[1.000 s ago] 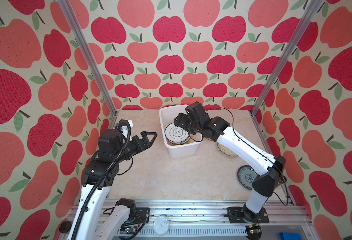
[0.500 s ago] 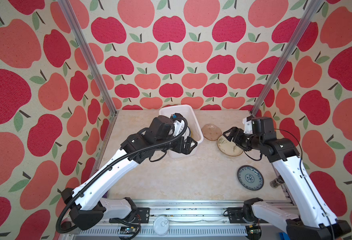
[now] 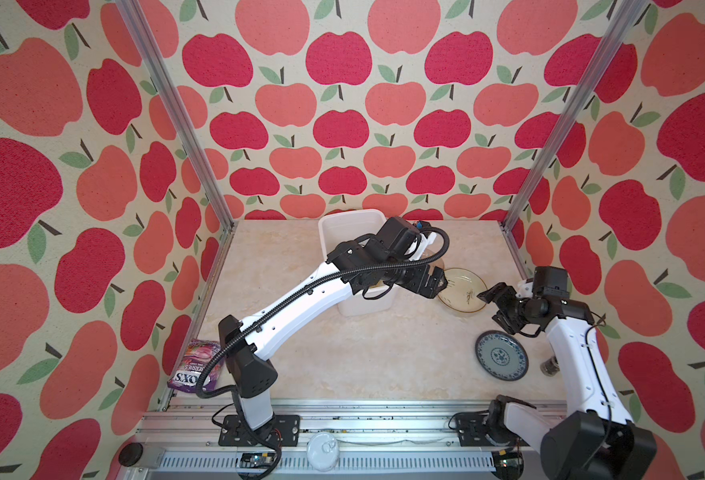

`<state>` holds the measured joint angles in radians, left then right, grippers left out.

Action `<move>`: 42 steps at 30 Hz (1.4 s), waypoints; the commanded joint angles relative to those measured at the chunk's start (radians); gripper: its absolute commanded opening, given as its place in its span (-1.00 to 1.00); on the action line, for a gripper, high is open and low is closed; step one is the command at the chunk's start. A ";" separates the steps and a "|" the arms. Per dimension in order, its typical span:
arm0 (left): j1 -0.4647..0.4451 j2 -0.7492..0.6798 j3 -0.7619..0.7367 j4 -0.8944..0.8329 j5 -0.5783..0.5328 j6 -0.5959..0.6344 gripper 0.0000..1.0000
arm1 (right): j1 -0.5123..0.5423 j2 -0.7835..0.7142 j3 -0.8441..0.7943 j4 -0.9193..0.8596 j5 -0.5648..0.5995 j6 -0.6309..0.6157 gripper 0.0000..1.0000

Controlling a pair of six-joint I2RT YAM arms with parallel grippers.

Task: Place the plates into the plastic bin on the countertop
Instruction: 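Move the right gripper to the cream plate with green grass painting, then grasp the cream painted plate's rim with the right gripper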

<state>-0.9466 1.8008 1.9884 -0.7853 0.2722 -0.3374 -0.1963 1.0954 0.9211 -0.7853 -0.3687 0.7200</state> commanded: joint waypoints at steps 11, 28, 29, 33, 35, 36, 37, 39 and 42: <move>0.000 0.203 0.197 -0.033 0.097 0.032 0.99 | -0.103 0.143 -0.053 0.128 -0.031 -0.075 0.58; 0.046 0.333 0.285 0.002 0.178 -0.006 0.99 | -0.115 0.441 -0.025 0.299 -0.065 -0.095 0.46; 0.048 0.336 0.285 0.001 0.180 -0.006 0.98 | -0.115 0.457 -0.023 0.311 -0.069 -0.093 0.45; 0.057 0.345 0.285 0.006 0.191 -0.007 0.98 | -0.115 0.517 -0.001 0.342 -0.081 -0.094 0.40; 0.060 0.349 0.285 0.010 0.194 -0.011 0.99 | -0.115 0.544 0.011 0.350 -0.086 -0.096 0.36; 0.062 0.351 0.285 0.012 0.197 -0.012 0.98 | -0.115 0.554 0.014 0.360 -0.092 -0.095 0.34; 0.062 0.353 0.285 0.013 0.199 -0.014 0.98 | -0.115 0.562 0.014 0.371 -0.098 -0.092 0.31; 0.065 0.359 0.286 0.017 0.203 -0.015 0.99 | -0.115 0.579 0.010 0.397 -0.107 -0.084 0.25; 0.065 0.364 0.288 0.016 0.208 -0.018 0.98 | -0.115 0.601 0.002 0.430 -0.120 -0.074 0.16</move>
<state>-0.8864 2.1433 2.2452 -0.7765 0.4591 -0.3477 -0.3065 1.6733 0.9100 -0.3981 -0.4564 0.6476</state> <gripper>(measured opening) 0.992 0.589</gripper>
